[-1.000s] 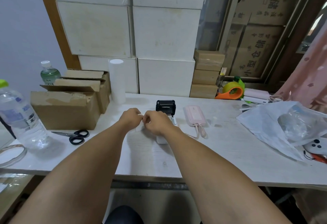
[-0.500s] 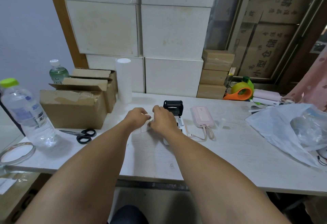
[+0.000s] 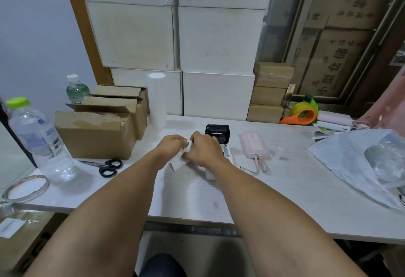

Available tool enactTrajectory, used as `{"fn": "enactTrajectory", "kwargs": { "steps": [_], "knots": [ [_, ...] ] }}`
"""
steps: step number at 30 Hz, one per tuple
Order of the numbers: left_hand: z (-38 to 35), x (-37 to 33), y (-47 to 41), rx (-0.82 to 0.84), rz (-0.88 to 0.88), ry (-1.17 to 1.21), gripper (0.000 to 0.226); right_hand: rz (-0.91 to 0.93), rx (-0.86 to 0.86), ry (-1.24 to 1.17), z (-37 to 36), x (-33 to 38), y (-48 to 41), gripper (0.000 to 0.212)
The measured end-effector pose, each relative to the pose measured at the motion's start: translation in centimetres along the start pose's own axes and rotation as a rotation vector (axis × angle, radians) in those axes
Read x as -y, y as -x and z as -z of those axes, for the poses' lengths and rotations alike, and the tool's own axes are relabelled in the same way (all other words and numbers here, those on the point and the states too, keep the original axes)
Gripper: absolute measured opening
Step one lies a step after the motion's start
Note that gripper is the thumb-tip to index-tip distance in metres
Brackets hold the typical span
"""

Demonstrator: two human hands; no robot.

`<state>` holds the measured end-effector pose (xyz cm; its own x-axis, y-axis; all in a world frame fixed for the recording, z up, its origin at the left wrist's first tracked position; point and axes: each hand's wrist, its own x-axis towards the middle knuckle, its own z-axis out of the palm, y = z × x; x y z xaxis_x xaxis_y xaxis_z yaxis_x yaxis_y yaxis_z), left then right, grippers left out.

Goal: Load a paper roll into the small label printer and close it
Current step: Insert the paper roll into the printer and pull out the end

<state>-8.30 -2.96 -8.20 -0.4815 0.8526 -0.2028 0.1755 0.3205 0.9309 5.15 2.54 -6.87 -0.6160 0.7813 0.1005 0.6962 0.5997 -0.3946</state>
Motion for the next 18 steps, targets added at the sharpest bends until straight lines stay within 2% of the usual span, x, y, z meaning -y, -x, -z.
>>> {"fn": "enactTrajectory", "kwargs": {
  "steps": [5, 8, 12, 18],
  "knots": [
    [0.2, -1.3, -0.1, 0.008, -0.004, -0.006, 0.029, 0.01, -0.053, 0.049, 1.8, 0.1, 0.1, 0.053],
    [0.3, -2.4, 0.1, -0.063, -0.069, -0.061, 0.04, 0.029, -0.078, 0.1, 2.9, -0.1, 0.2, 0.053],
    [0.0, -3.7, 1.1, -0.15, -0.192, -0.168, 0.031, 0.033, -0.112, 0.14, 4.4, -0.6, 0.4, 0.05],
    [-0.6, -5.1, 2.0, -0.067, -0.199, -0.052, 0.037, 0.088, -0.158, 0.212, 6.4, -0.9, 0.9, 0.044]
  ]
}}
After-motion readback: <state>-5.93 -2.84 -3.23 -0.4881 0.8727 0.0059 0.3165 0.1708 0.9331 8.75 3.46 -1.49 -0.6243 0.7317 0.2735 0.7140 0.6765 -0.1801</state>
